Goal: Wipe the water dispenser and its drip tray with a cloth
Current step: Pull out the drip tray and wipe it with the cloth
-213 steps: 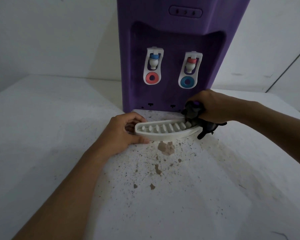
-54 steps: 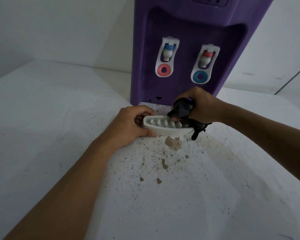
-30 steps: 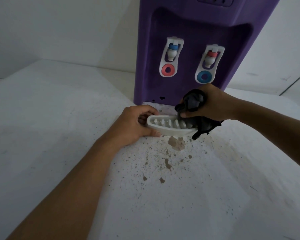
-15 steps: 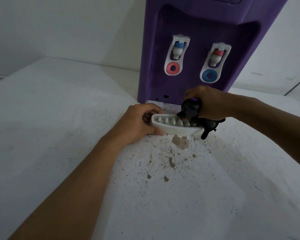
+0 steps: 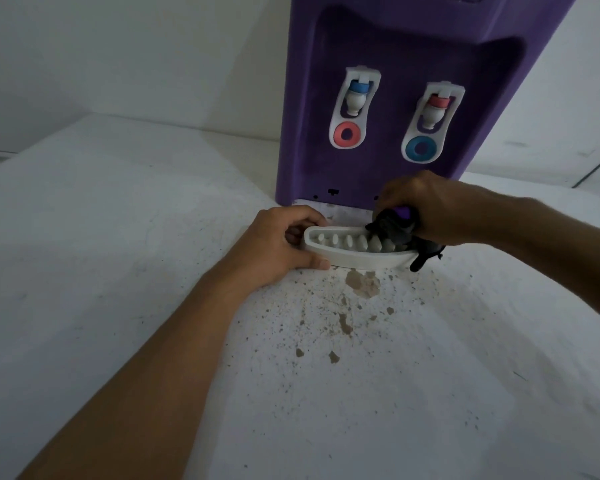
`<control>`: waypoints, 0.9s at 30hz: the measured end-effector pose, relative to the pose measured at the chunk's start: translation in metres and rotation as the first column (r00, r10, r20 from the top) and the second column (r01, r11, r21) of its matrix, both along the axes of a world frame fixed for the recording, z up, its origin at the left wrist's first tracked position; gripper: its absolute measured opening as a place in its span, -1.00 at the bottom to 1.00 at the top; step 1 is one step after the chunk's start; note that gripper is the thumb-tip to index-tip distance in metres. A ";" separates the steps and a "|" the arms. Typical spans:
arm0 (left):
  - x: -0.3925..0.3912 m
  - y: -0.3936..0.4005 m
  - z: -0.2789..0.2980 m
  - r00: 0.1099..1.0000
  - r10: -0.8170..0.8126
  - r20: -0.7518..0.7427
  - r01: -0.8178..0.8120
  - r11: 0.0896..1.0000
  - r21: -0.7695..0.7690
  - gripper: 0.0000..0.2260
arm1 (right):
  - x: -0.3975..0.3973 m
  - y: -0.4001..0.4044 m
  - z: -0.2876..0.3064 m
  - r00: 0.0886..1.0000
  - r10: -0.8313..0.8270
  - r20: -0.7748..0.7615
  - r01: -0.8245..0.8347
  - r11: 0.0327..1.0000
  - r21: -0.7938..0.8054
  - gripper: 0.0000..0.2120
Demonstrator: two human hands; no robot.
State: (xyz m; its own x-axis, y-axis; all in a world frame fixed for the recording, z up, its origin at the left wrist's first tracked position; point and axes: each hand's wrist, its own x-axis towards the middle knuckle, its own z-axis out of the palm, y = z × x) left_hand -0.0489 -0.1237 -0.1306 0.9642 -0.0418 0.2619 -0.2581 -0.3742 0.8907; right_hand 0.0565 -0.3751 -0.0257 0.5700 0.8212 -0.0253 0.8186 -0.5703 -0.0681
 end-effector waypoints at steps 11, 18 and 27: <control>0.004 0.001 -0.003 1.000 -0.013 0.019 0.013 1.000 -0.003 -0.49 | 0.019 -0.062 0.009 0.990 0.089 0.110 -0.082 0.994 -0.066 -0.61; 0.004 0.001 -0.003 1.000 -0.022 0.021 0.023 1.000 -0.006 -0.48 | 0.019 -0.059 0.008 0.997 0.054 0.059 -0.055 0.998 0.017 -0.65; 0.005 0.002 -0.004 1.000 -0.014 0.027 0.014 1.000 0.014 -0.47 | 0.016 -0.051 0.009 1.000 -0.014 0.008 0.014 0.999 -0.046 -0.69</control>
